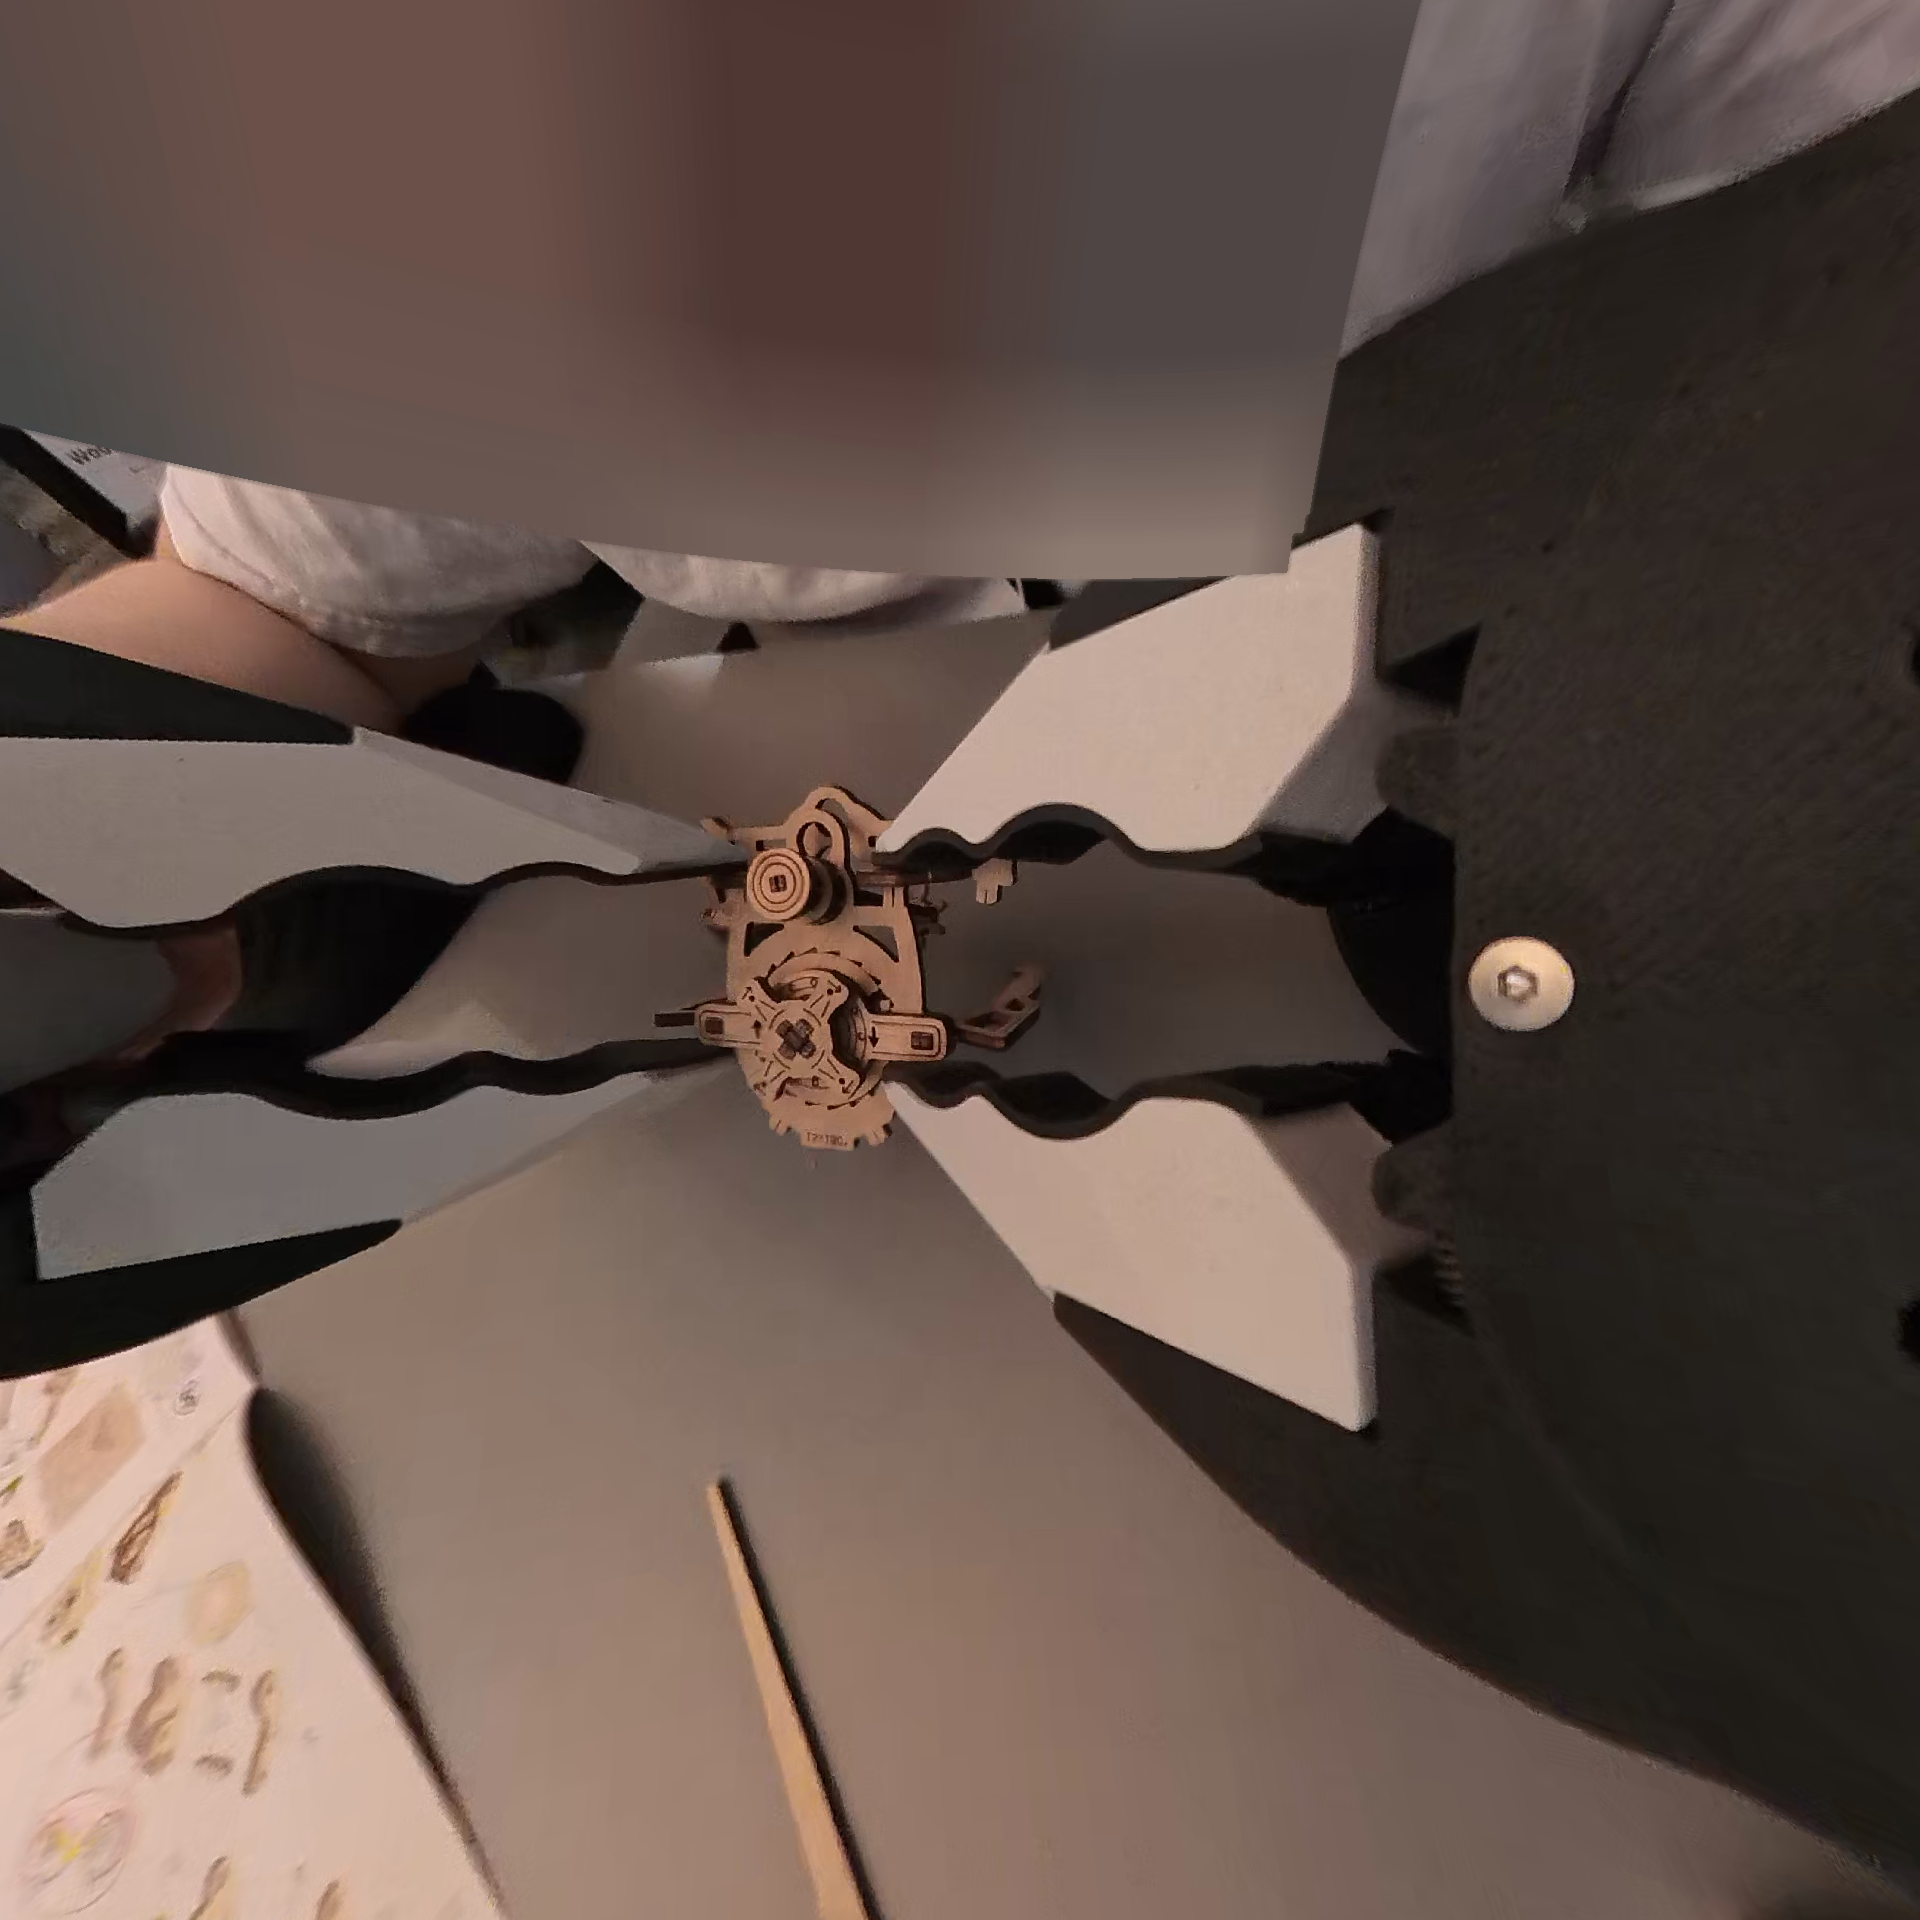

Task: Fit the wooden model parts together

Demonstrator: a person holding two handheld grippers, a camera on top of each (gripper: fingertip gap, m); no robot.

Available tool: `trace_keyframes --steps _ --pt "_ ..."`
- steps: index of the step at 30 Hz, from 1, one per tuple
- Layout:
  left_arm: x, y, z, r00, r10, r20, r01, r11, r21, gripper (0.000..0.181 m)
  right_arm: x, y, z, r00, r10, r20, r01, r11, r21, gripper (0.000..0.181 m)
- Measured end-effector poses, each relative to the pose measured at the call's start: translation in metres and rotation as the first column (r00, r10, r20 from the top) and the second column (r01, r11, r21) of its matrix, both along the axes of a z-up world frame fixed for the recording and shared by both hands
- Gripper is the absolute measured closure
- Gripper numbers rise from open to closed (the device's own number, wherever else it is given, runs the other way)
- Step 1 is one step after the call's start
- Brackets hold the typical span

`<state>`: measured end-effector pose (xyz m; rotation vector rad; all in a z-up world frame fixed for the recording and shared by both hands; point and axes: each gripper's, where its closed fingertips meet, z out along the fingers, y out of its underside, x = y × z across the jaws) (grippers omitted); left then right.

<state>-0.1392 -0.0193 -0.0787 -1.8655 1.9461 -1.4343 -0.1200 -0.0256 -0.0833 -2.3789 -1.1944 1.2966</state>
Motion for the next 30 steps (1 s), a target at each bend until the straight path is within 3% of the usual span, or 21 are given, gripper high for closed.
trace_keyframes --steps 9,17,25,30 --pt "0.000 0.010 0.020 0.997 0.013 0.075 -0.035 0.952 0.303 0.147 0.000 0.010 0.016 0.998 -0.005 0.061 -0.011 0.964 0.266 0.147" --pt "0.001 0.014 0.010 0.999 0.018 0.046 -0.032 0.946 0.324 0.147 0.001 0.016 0.004 0.999 -0.014 0.048 0.002 0.969 0.248 0.146" --pt "0.003 0.021 -0.001 0.998 0.052 0.024 -0.057 0.972 0.230 0.147 0.001 0.024 -0.007 0.998 -0.041 -0.045 0.046 0.993 0.108 0.145" --pt "0.004 0.022 -0.001 0.997 0.068 0.022 -0.071 0.974 0.216 0.147 0.002 0.025 -0.009 0.998 -0.045 -0.032 0.049 0.990 0.129 0.145"
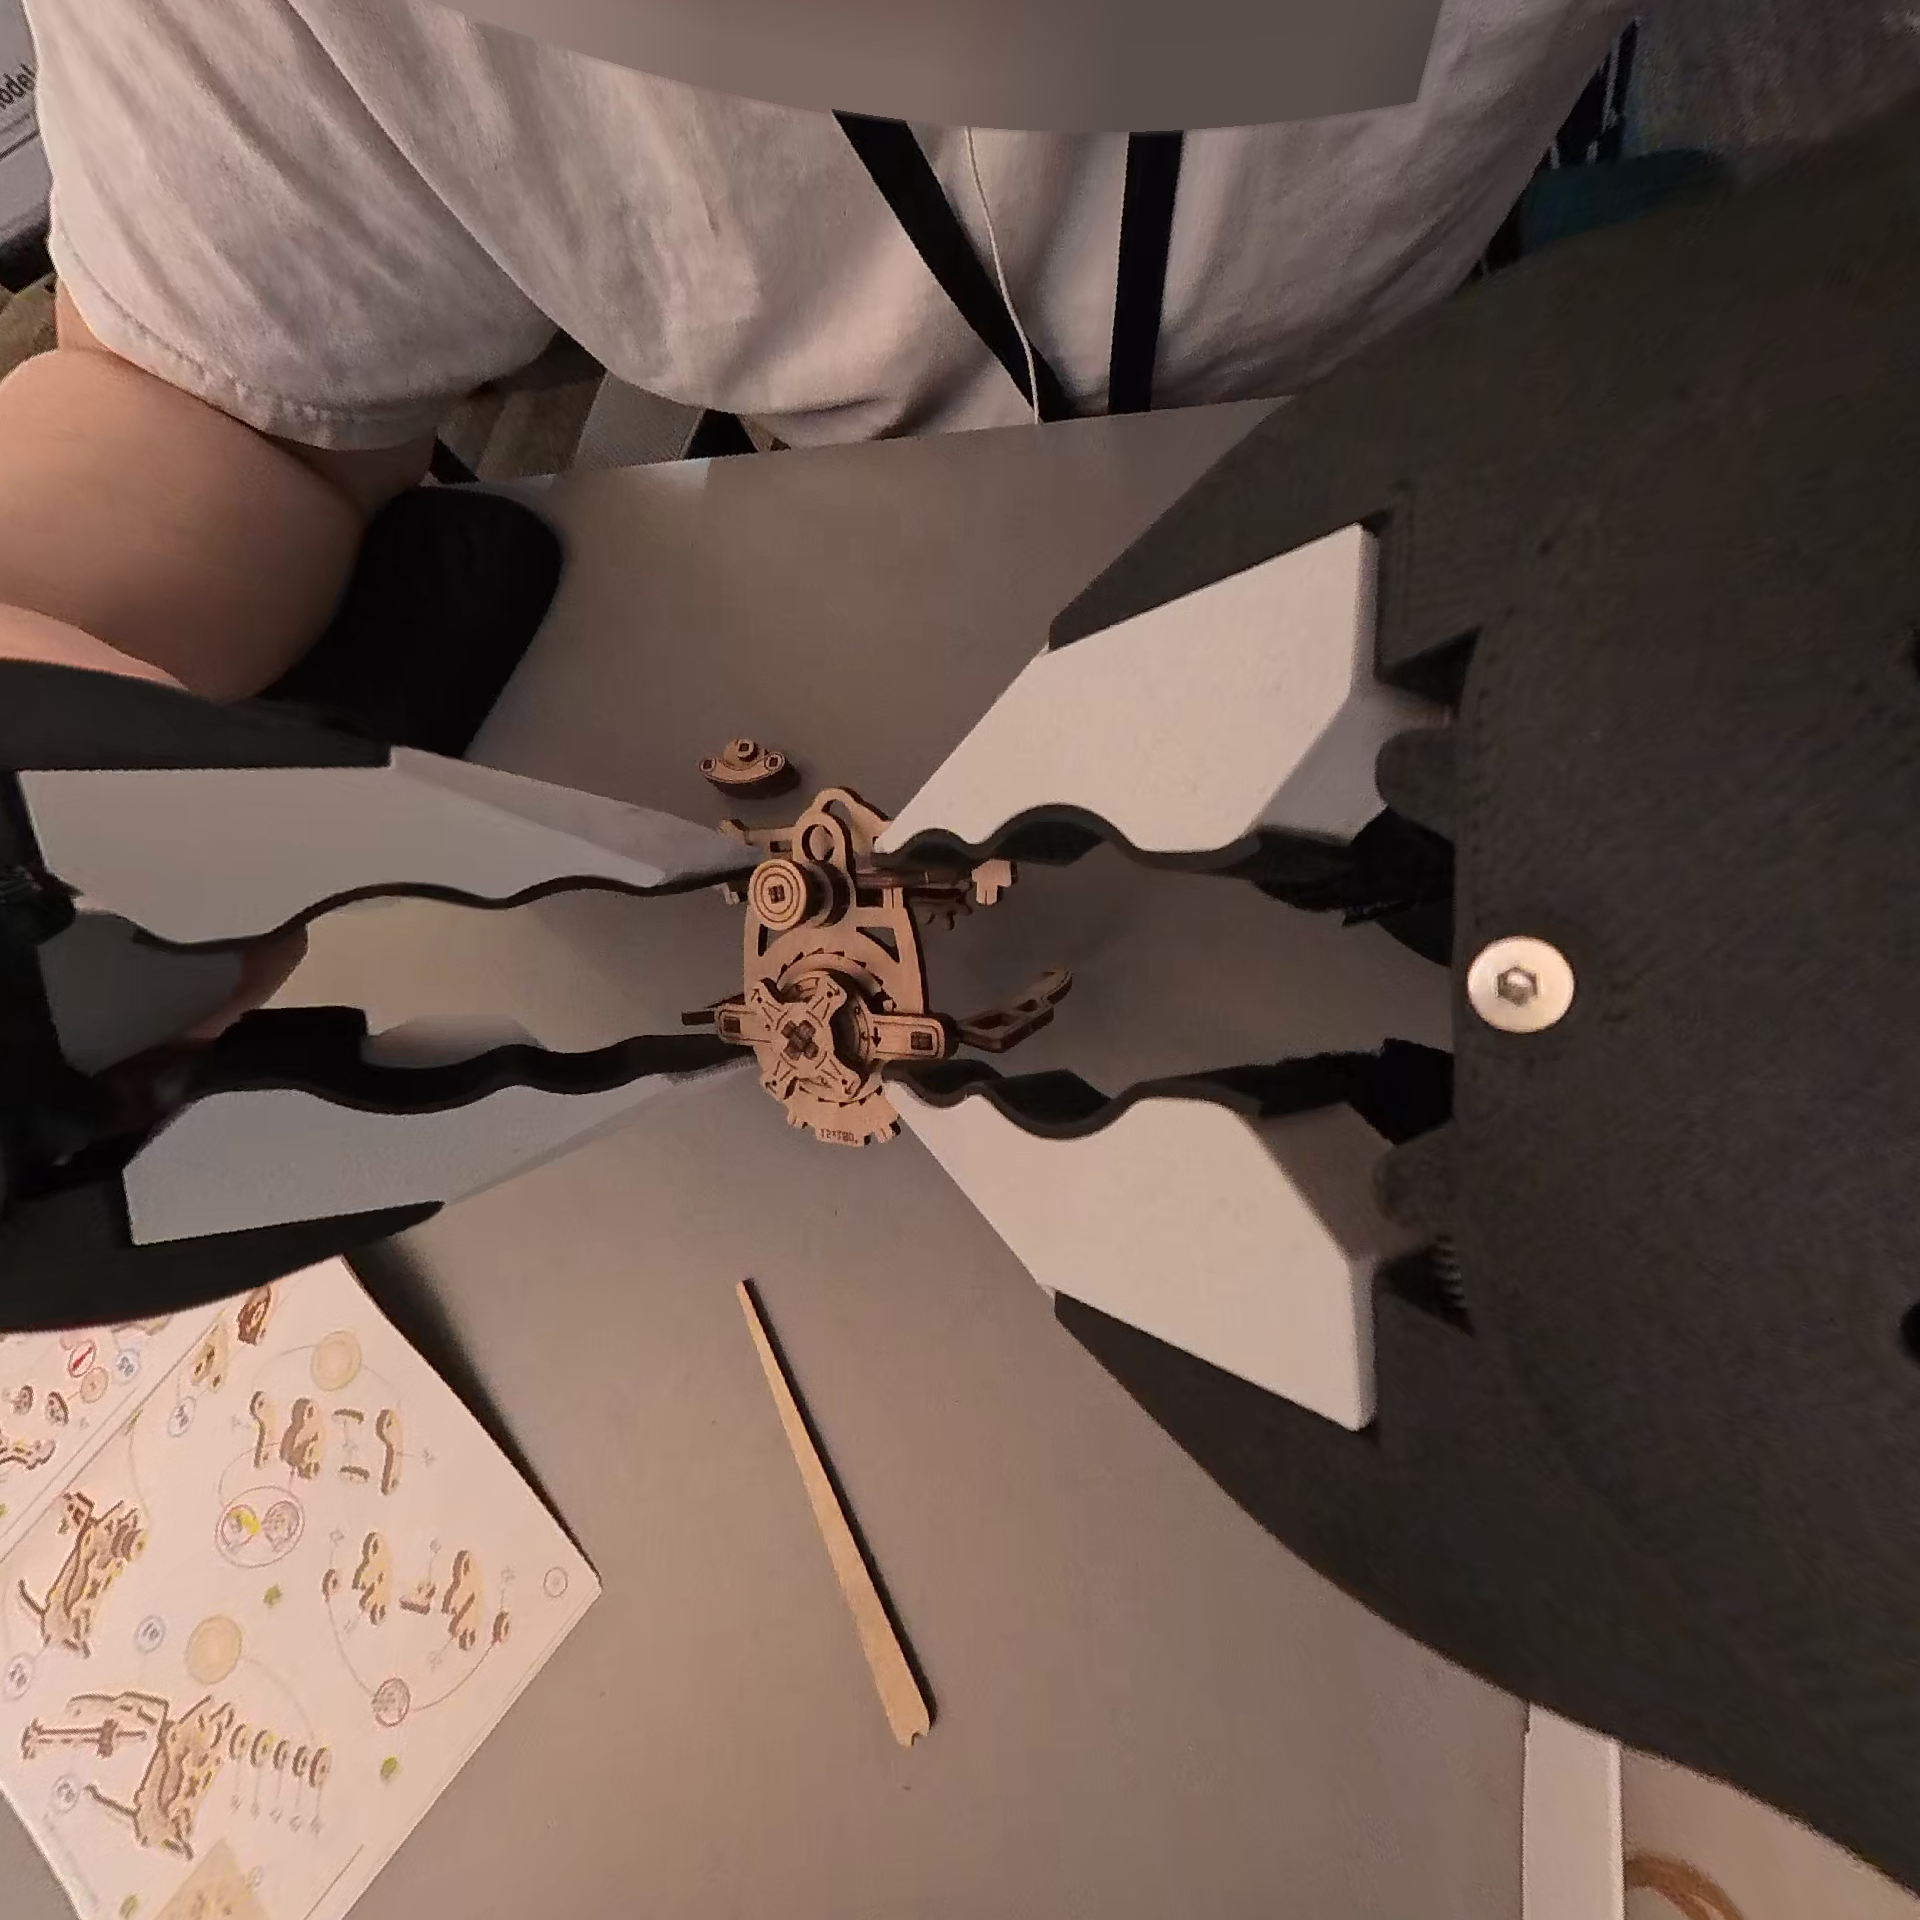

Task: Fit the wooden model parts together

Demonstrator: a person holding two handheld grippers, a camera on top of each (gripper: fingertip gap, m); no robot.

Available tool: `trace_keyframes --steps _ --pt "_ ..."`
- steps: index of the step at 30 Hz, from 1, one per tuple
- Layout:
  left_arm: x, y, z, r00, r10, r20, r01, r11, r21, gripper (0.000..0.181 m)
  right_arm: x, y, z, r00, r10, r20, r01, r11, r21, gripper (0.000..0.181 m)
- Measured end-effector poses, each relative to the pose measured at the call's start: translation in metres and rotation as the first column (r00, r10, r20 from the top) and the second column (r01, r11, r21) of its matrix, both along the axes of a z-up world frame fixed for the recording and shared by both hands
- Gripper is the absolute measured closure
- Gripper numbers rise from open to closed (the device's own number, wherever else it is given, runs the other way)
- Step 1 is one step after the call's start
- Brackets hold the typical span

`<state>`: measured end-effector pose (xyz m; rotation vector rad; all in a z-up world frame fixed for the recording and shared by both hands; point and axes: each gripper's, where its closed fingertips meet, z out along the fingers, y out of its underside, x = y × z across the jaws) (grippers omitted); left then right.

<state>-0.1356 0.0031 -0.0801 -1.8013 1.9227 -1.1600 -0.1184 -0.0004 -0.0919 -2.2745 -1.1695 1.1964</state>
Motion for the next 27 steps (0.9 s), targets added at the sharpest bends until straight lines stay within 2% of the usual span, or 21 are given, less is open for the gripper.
trace_keyframes --steps 6,18,21,24,25,27 --pt "-0.001 -0.005 0.003 1.000 -0.016 0.000 0.016 0.999 0.033 0.147 -0.001 -0.005 0.004 0.998 0.010 0.060 -0.014 0.998 0.058 0.146" --pt "0.001 -0.002 0.004 1.000 -0.010 0.016 0.009 0.999 0.051 0.147 0.001 -0.002 0.006 0.998 -0.015 0.064 0.010 0.998 0.069 0.146" --pt "0.001 0.001 0.009 0.998 -0.016 0.057 0.011 0.997 0.077 0.146 0.002 0.002 0.012 0.997 -0.032 0.066 0.024 0.993 0.119 0.146" --pt "-0.001 0.006 0.011 0.997 -0.019 0.070 0.009 0.990 0.141 0.145 0.005 0.007 0.012 0.991 -0.048 0.126 0.019 0.975 0.223 0.146" --pt "-0.002 0.007 0.011 0.997 -0.021 0.068 0.009 0.986 0.165 0.138 0.006 0.009 0.012 0.988 -0.060 0.145 0.021 0.966 0.257 0.146" --pt "-0.004 0.008 0.011 0.997 -0.031 0.070 0.017 0.981 0.192 0.141 0.005 0.008 0.013 0.987 -0.056 0.153 0.011 0.960 0.281 0.146"
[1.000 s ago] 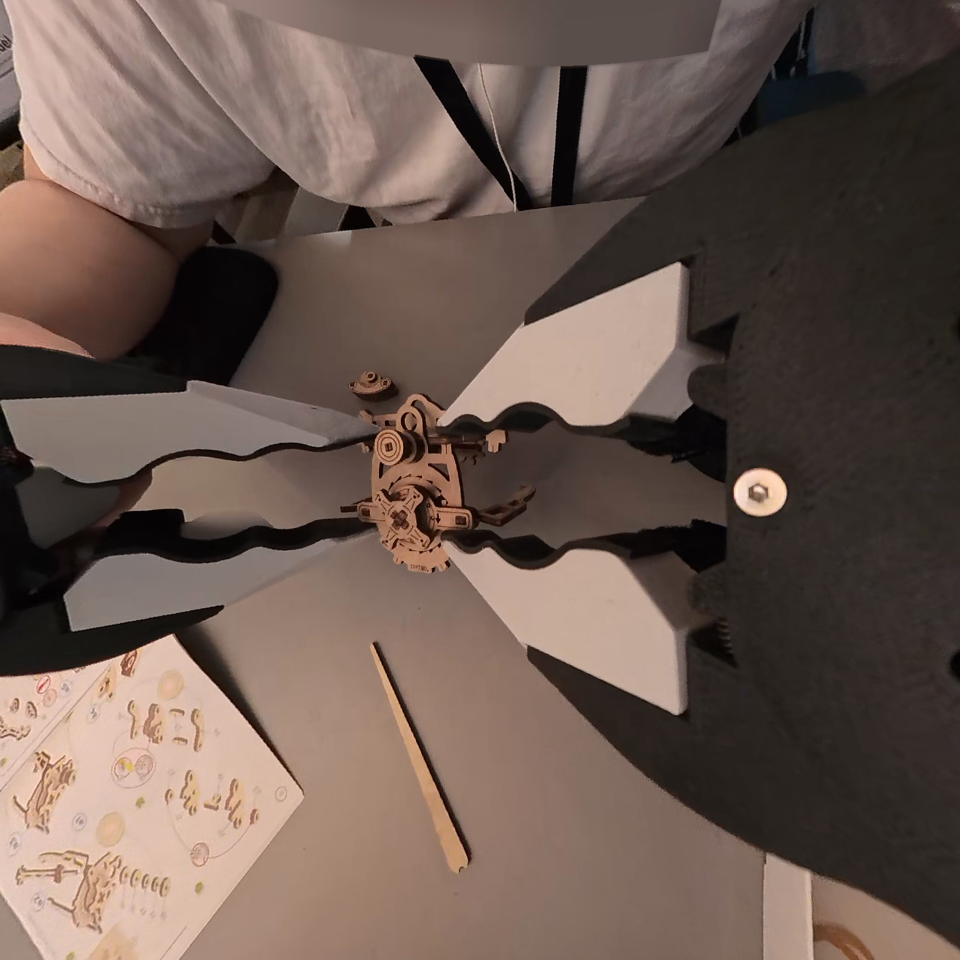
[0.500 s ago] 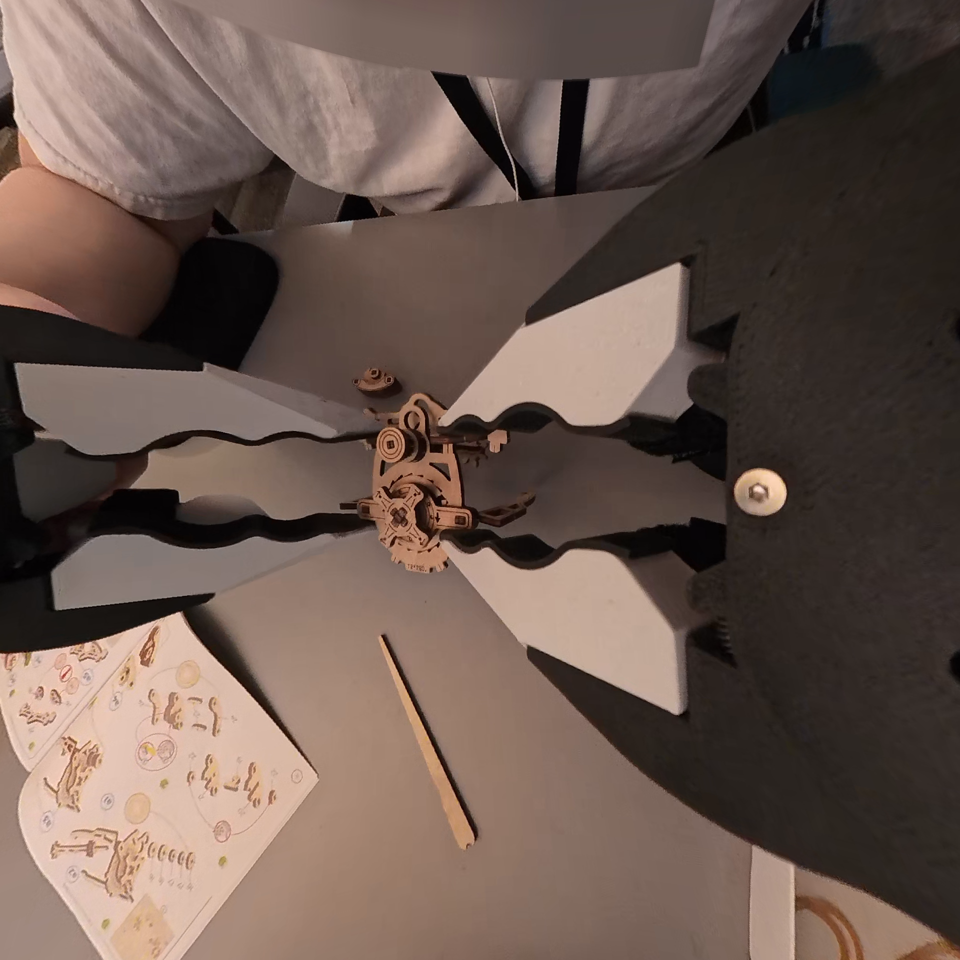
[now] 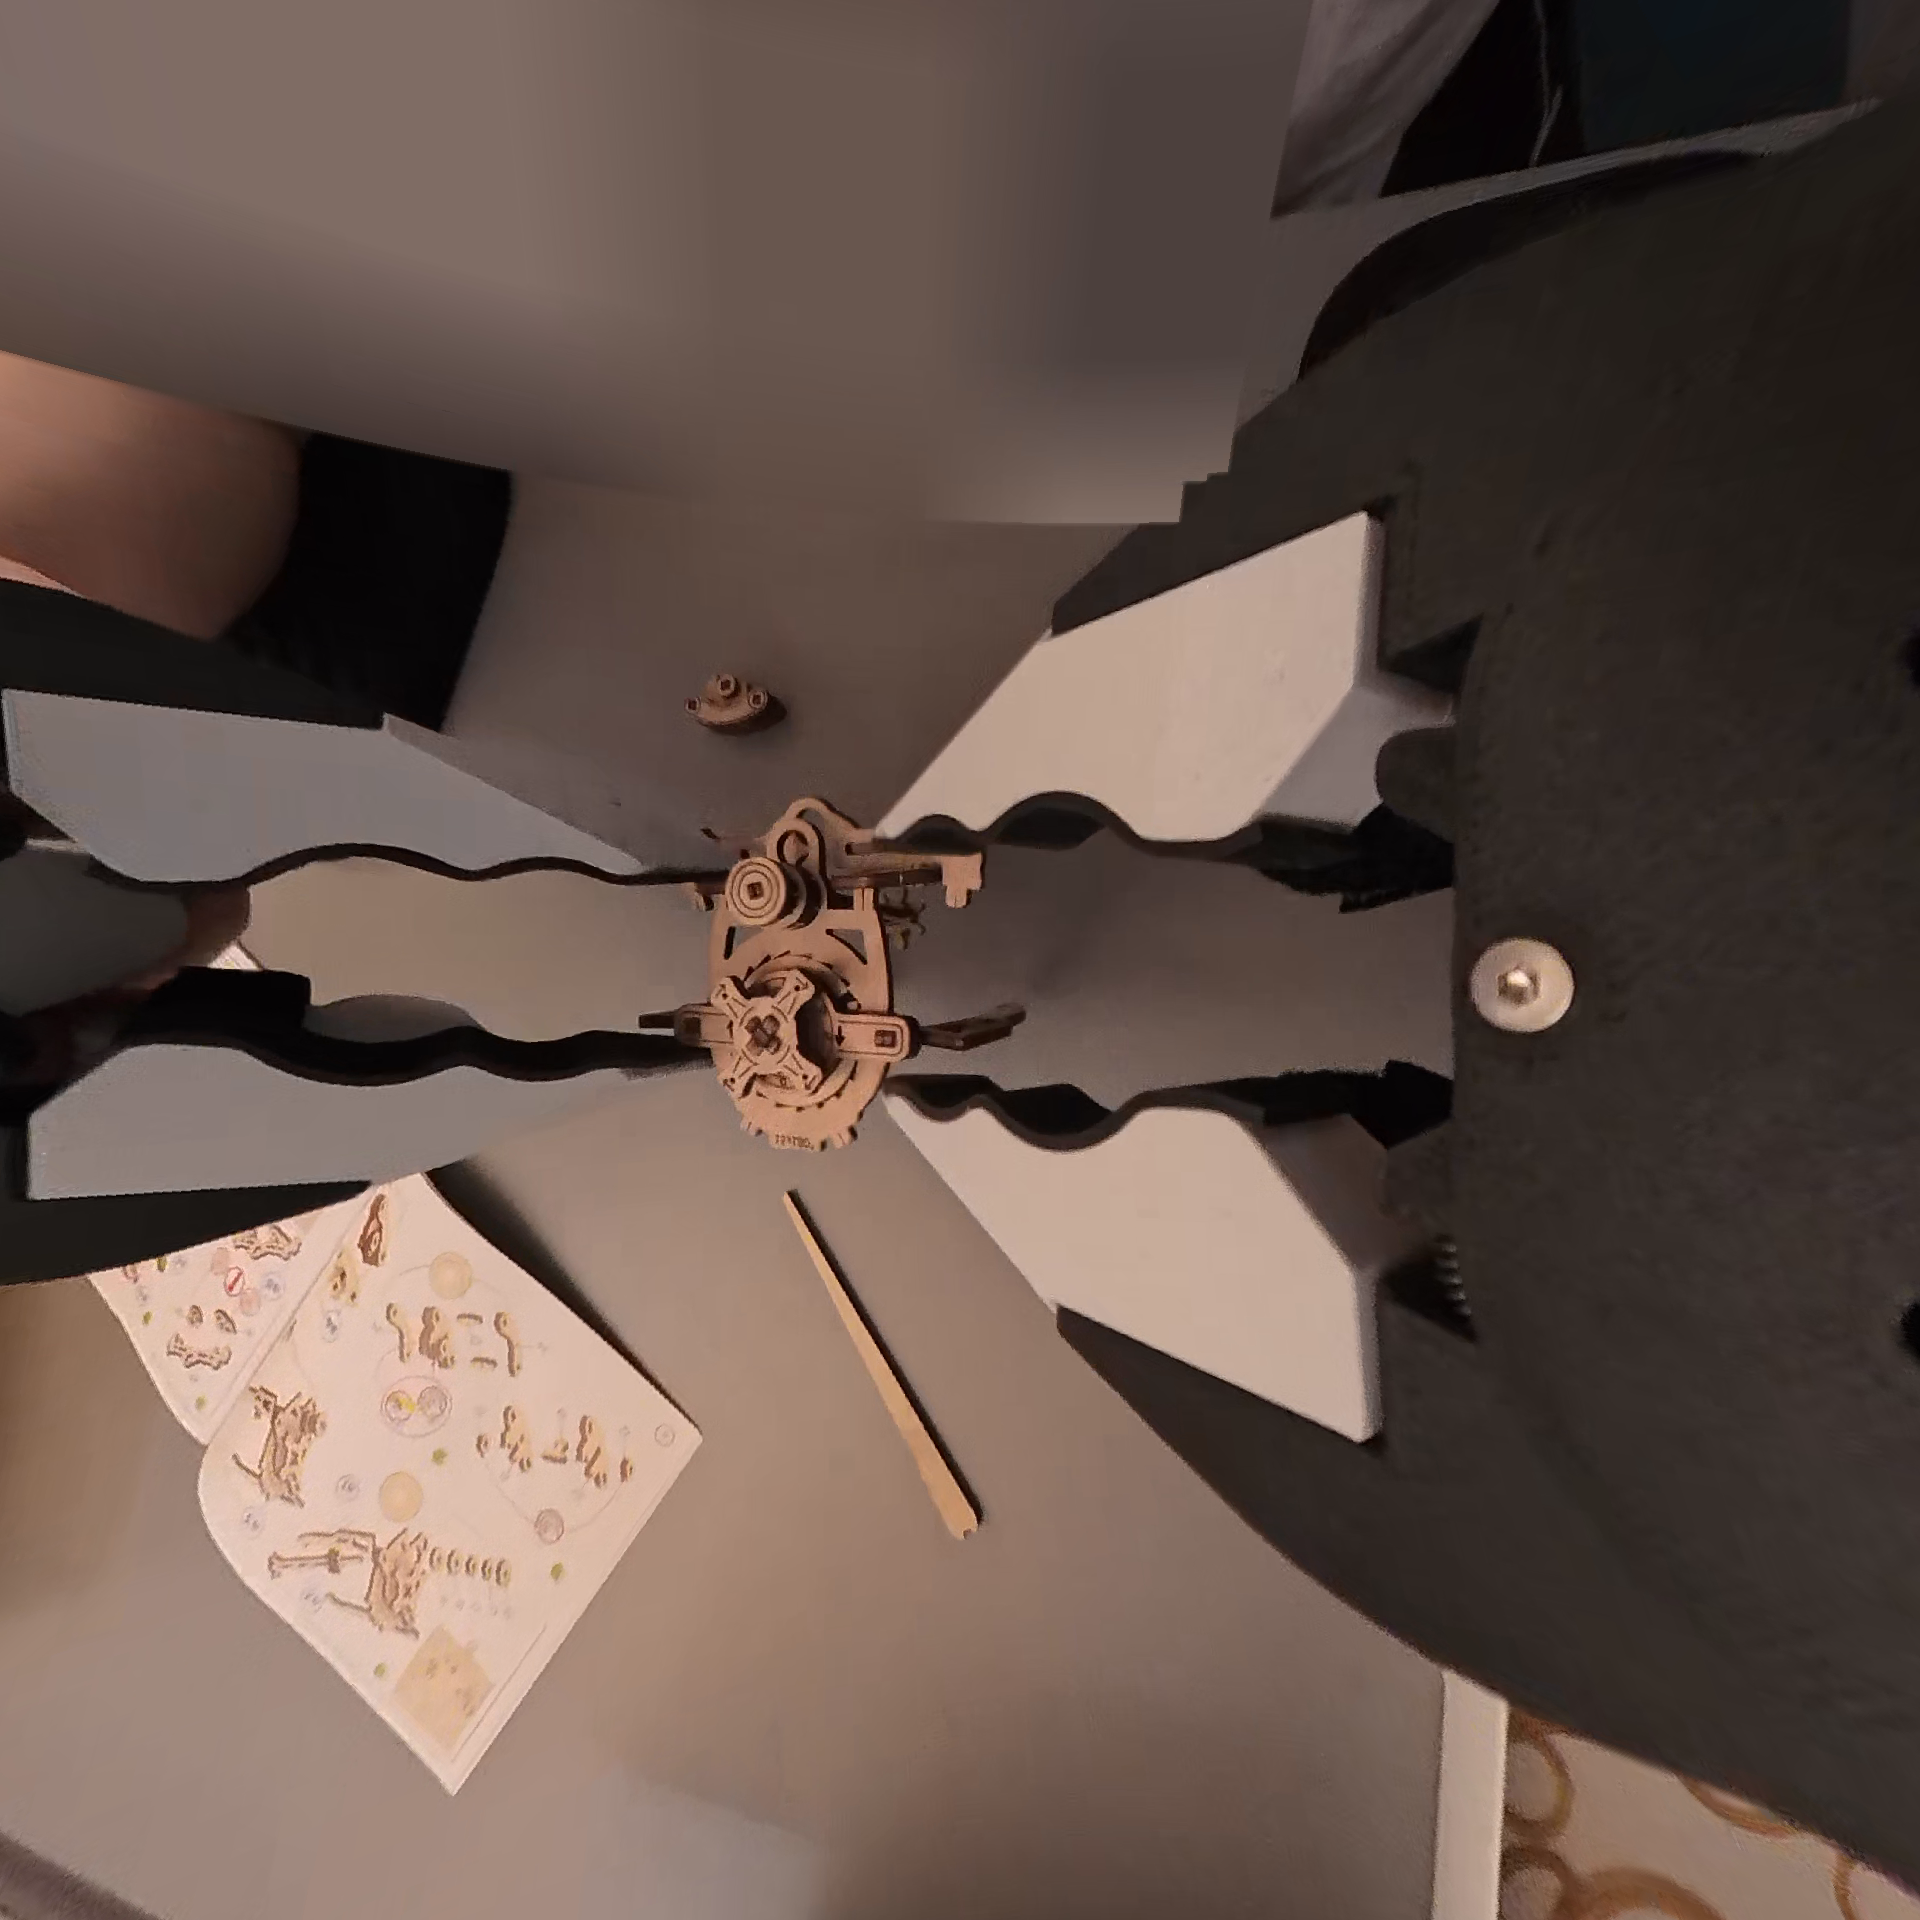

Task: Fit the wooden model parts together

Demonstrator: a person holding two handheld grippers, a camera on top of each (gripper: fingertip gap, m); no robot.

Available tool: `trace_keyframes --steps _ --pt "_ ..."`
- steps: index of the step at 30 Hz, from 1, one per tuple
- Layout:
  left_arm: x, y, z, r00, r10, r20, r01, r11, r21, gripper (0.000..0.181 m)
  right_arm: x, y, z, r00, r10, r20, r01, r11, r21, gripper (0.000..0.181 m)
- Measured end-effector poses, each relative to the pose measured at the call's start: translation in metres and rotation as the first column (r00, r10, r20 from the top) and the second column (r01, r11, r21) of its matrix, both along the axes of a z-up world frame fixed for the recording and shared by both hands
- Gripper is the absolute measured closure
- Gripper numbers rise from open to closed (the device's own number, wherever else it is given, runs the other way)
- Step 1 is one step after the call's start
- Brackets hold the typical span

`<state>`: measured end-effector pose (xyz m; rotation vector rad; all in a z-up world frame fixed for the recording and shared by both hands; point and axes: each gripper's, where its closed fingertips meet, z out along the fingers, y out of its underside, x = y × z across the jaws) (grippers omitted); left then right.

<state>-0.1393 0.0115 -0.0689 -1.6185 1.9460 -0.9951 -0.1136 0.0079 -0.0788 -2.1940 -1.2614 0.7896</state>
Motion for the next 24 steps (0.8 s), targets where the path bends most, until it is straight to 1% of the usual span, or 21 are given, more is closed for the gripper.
trace_keyframes --steps 1,3,5,7,10,20,24 --pt "0.000 -0.001 -0.001 1.000 -0.008 -0.003 0.008 1.000 0.005 0.141 -0.002 -0.001 0.002 1.000 0.006 -0.012 -0.006 1.000 0.002 0.146" --pt "0.000 0.000 -0.004 1.000 -0.006 -0.013 0.006 1.000 0.026 0.138 -0.001 0.001 0.002 1.000 -0.002 0.010 0.002 1.000 0.026 0.146" --pt "0.001 0.000 -0.006 1.000 -0.004 -0.017 0.004 1.000 0.025 0.139 0.000 0.004 0.001 0.999 -0.014 0.032 0.012 0.998 0.065 0.146" --pt "0.001 0.002 -0.007 1.000 0.005 -0.021 -0.005 1.000 0.024 0.144 -0.001 0.003 0.001 0.999 -0.013 0.046 0.009 0.997 0.078 0.146" --pt "0.003 0.006 -0.008 1.000 0.022 -0.018 -0.021 0.999 0.032 0.145 0.000 0.007 0.001 0.997 -0.028 0.066 0.020 0.993 0.115 0.146" --pt "0.004 0.009 -0.002 0.999 0.037 0.005 -0.037 0.996 0.078 0.146 0.000 0.010 0.005 0.998 -0.039 0.047 0.032 0.989 0.143 0.146" --pt "0.004 0.010 -0.001 0.999 0.038 0.015 -0.039 0.997 0.068 0.146 0.001 0.011 0.007 0.998 -0.042 0.037 0.036 0.989 0.145 0.146"
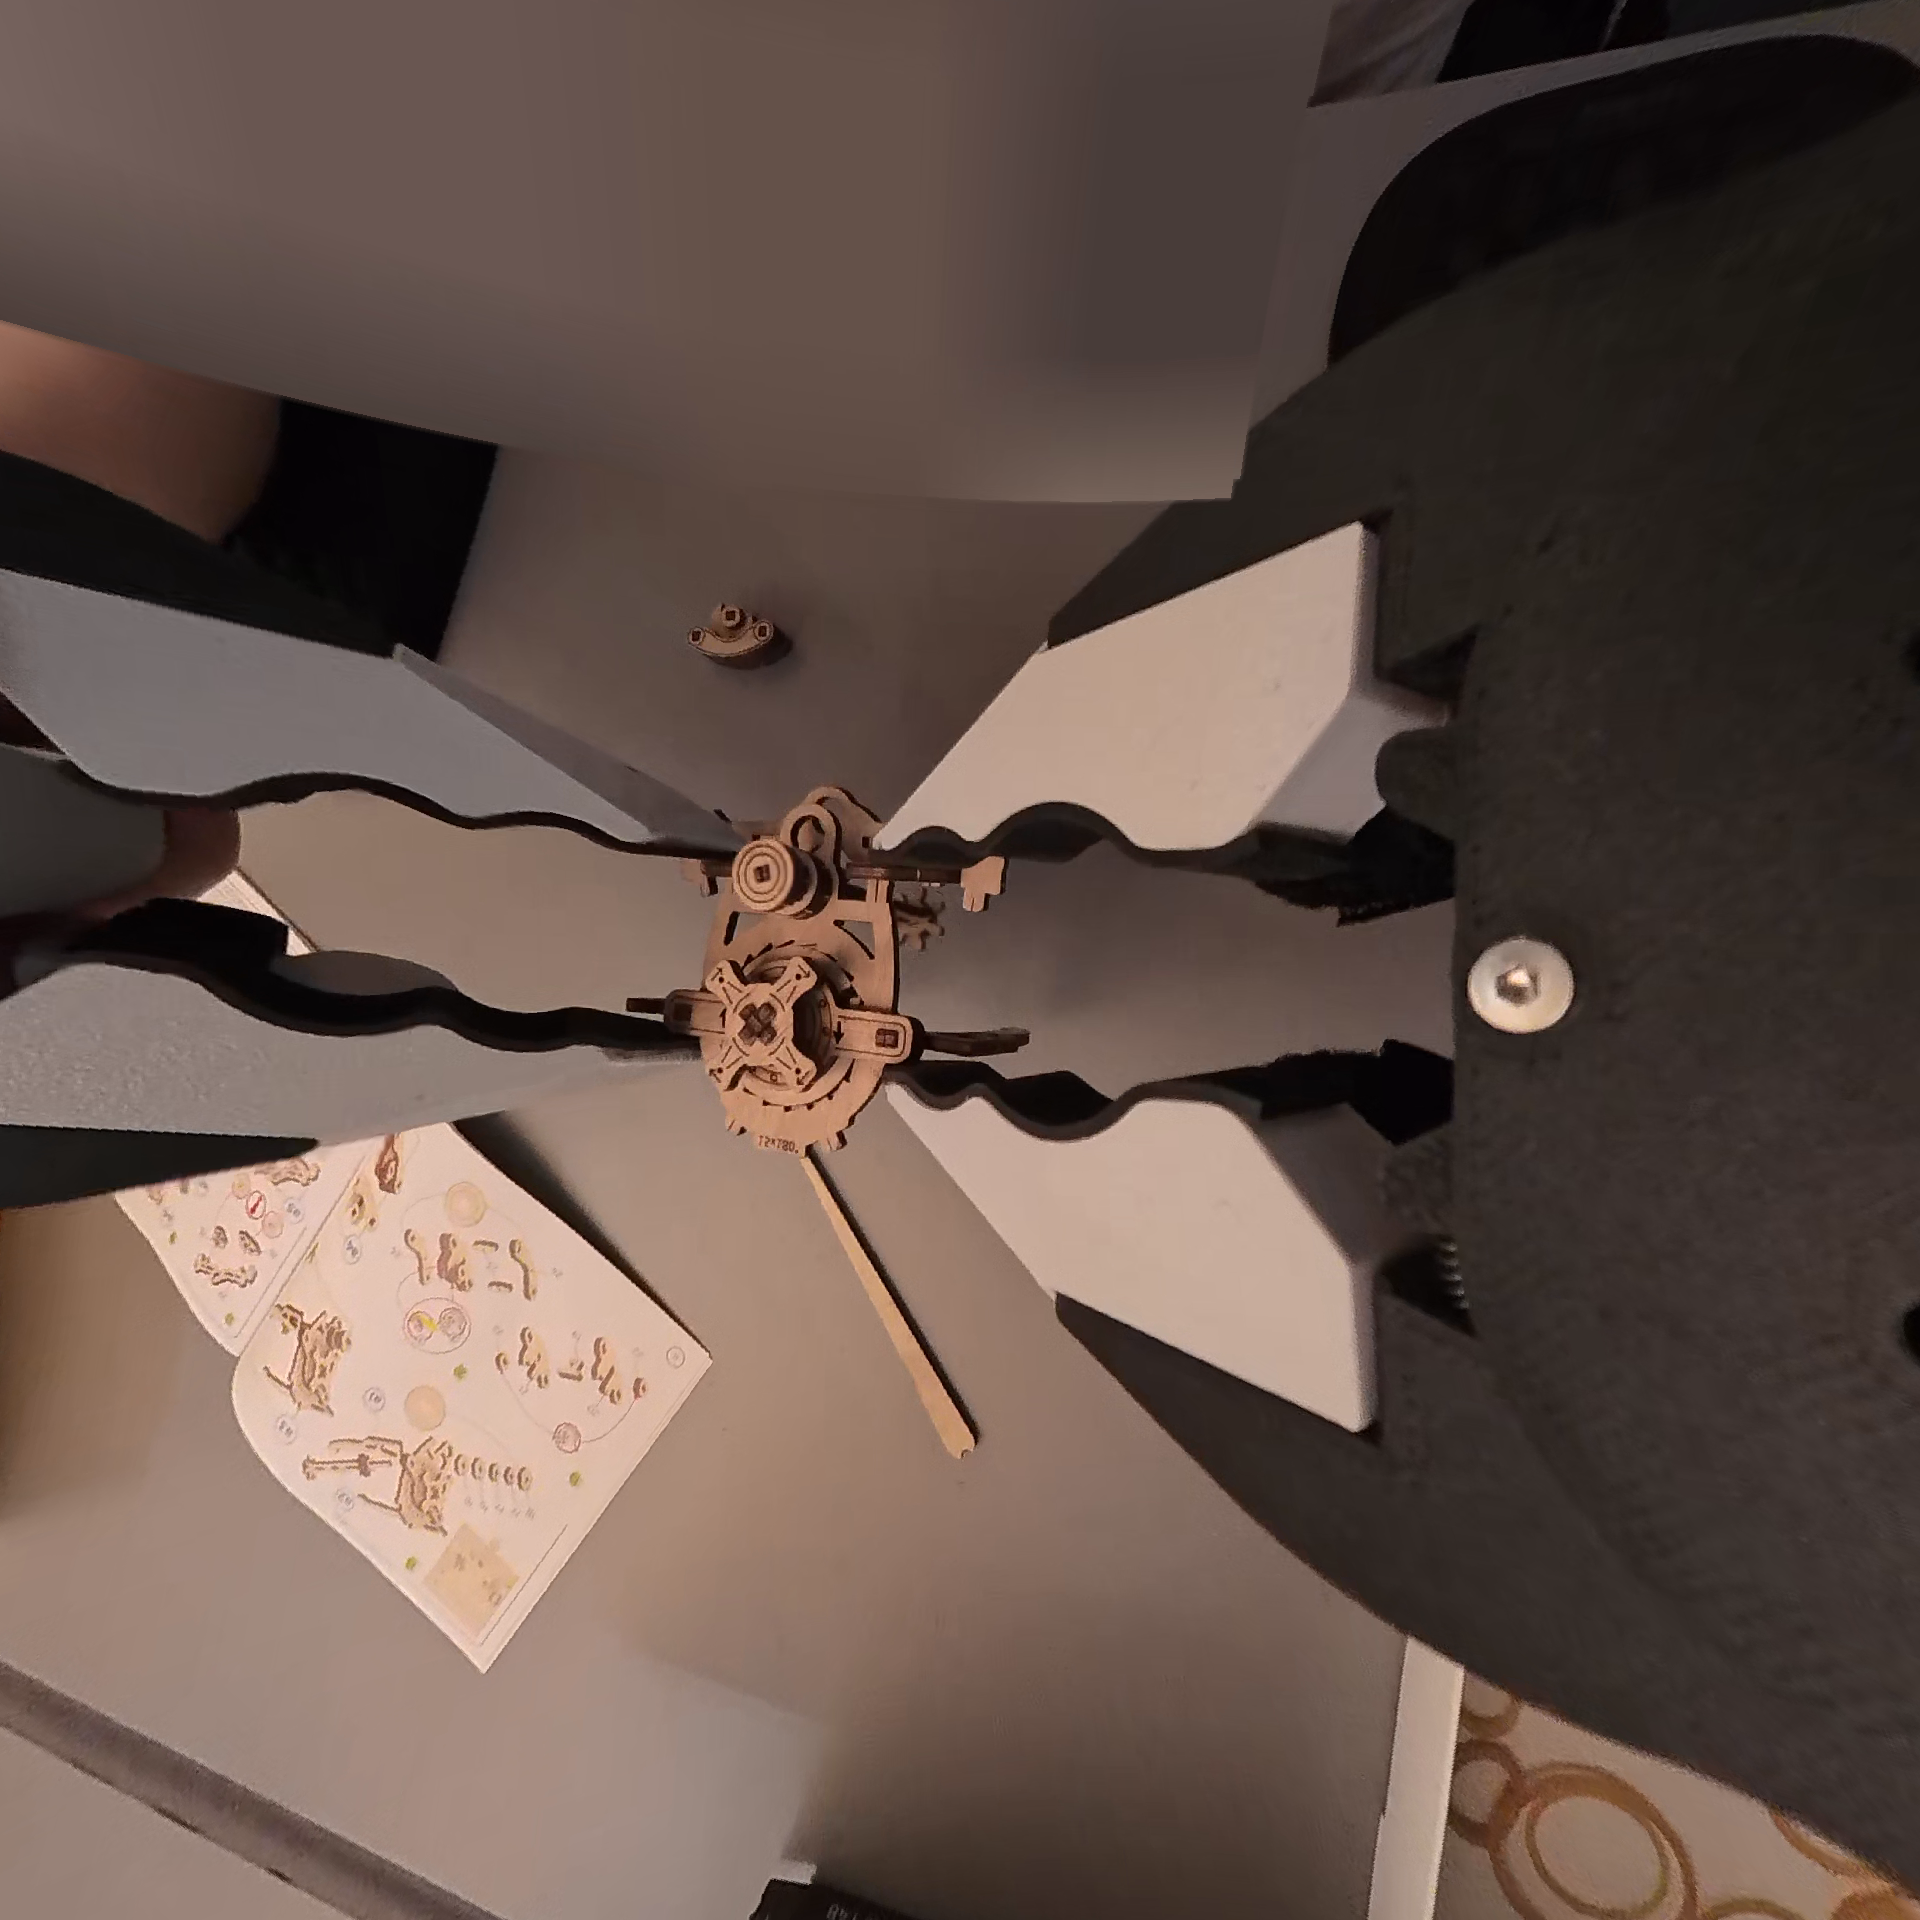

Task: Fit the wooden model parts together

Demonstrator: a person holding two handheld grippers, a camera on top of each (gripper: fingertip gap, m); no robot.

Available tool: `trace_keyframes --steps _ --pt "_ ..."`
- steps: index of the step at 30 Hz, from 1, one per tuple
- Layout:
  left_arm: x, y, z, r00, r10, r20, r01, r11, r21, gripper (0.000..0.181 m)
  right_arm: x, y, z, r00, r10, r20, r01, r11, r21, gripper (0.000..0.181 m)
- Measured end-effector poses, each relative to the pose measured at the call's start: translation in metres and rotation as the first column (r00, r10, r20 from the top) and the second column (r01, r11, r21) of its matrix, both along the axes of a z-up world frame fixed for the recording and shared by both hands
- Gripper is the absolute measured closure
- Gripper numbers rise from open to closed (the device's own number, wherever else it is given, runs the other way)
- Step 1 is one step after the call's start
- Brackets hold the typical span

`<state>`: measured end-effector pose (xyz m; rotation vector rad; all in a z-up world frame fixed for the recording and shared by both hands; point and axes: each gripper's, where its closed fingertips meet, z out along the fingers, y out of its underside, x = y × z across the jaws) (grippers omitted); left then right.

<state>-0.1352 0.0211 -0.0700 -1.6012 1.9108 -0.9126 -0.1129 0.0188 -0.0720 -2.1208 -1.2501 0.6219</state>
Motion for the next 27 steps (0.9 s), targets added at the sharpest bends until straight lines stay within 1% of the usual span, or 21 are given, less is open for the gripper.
trace_keyframes --steps 3,7,14,19,24,27 --pt "0.0014 0.0010 -0.0013 1.000 0.004 0.012 -0.004 1.000 -0.023 0.146 0.0010 0.0010 -0.0001 1.000 -0.007 0.014 0.007 1.000 0.009 0.146" --pt "0.0029 0.0029 -0.0008 0.999 0.004 0.033 -0.004 1.000 0.007 0.144 0.0016 0.0021 0.0034 1.000 -0.013 -0.005 0.013 1.000 0.014 0.146" --pt "0.0039 0.0040 -0.0045 1.000 0.017 0.010 -0.017 1.000 0.011 0.145 0.0024 0.0037 0.0027 1.000 -0.025 0.005 0.025 0.999 0.023 0.146" --pt "0.0012 0.0008 -0.0009 1.000 0.004 -0.006 -0.004 1.000 0.026 0.146 0.0000 0.0007 0.0050 1.000 -0.010 -0.016 0.011 1.000 0.009 0.146" --pt "0.0004 -0.0017 -0.0039 1.000 -0.007 -0.023 0.007 1.000 0.022 0.146 -0.0006 -0.0016 0.0020 1.000 -0.003 -0.003 0.003 1.000 -0.001 0.146" --pt "0.0012 0.0006 -0.0024 1.000 -0.002 -0.007 0.002 1.000 0.027 0.145 -0.0001 0.0005 0.0029 1.000 -0.010 -0.003 0.010 1.000 0.013 0.146"
